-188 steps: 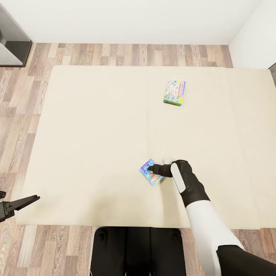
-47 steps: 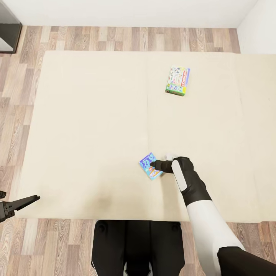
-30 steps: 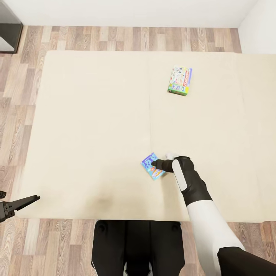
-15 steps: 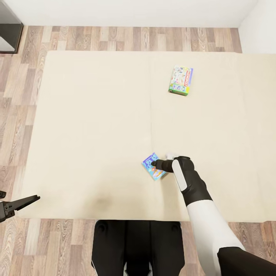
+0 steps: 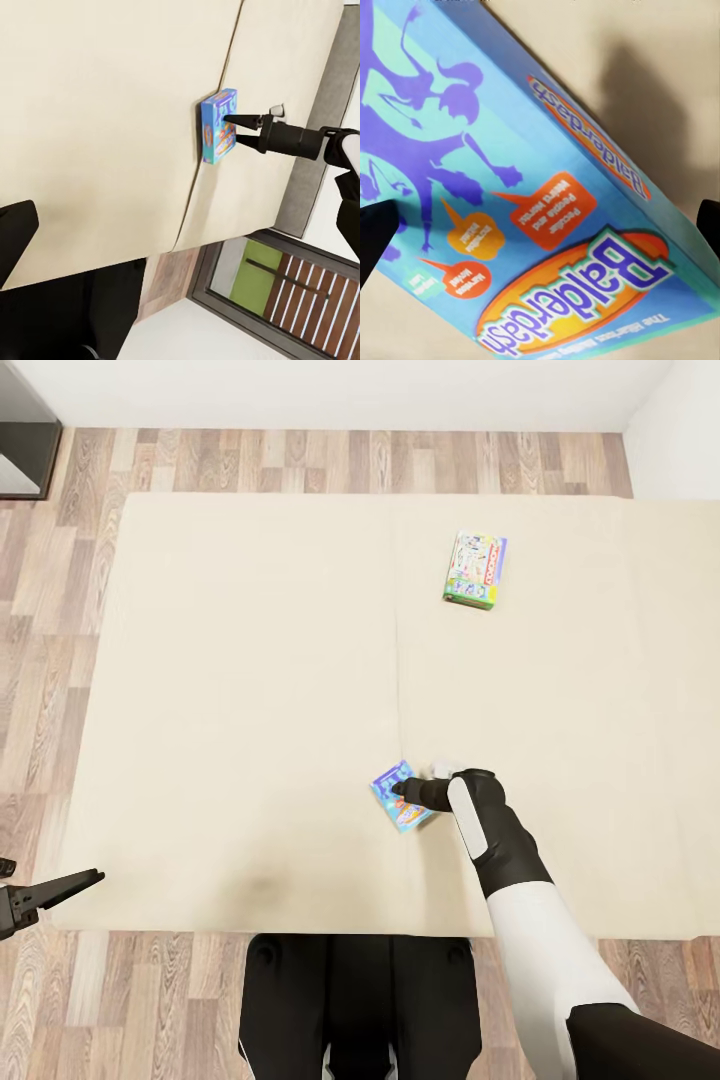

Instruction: Put all the toys in the child's room - the three board games (two on the bed and one on the table), the two jigsaw puzzles on the table, and the tennis ball on the table - inside the toy box on the table in the child's room.

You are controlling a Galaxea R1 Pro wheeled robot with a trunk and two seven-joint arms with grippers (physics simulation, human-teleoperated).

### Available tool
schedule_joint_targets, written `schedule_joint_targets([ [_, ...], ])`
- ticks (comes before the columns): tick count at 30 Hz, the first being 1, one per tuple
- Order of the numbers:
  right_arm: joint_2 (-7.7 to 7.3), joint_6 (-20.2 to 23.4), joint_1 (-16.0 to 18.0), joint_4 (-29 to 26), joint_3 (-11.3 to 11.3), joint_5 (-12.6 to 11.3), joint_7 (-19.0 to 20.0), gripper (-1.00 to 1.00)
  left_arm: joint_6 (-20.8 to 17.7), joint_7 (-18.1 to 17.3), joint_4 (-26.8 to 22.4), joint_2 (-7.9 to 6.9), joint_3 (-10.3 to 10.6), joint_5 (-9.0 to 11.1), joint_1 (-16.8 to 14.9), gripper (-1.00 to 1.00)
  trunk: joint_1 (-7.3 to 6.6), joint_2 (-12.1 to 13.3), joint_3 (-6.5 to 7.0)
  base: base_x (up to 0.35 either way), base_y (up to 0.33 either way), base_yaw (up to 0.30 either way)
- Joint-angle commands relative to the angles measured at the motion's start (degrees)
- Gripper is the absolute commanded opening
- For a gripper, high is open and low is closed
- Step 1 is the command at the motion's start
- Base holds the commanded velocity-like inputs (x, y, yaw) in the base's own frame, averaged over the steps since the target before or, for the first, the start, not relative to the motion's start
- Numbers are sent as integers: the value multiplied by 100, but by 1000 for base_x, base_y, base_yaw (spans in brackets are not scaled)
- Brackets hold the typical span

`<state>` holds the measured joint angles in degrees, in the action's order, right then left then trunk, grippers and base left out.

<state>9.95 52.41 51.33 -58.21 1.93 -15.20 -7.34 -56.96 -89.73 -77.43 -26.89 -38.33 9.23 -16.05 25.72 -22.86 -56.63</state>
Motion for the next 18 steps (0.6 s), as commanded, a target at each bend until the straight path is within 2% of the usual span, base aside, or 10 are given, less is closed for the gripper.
schedule_joint_targets([
  [1,5,31,0,29,18,78,-48,100,-61,-27,0,-1,1,-9,-3,100,6,-6,-6,0,3,0],
  [18,5,23,0,29,18,78,-48,100,-61,-27,0,0,1,-9,-3,100,6,-6,-6,0,29,0],
])
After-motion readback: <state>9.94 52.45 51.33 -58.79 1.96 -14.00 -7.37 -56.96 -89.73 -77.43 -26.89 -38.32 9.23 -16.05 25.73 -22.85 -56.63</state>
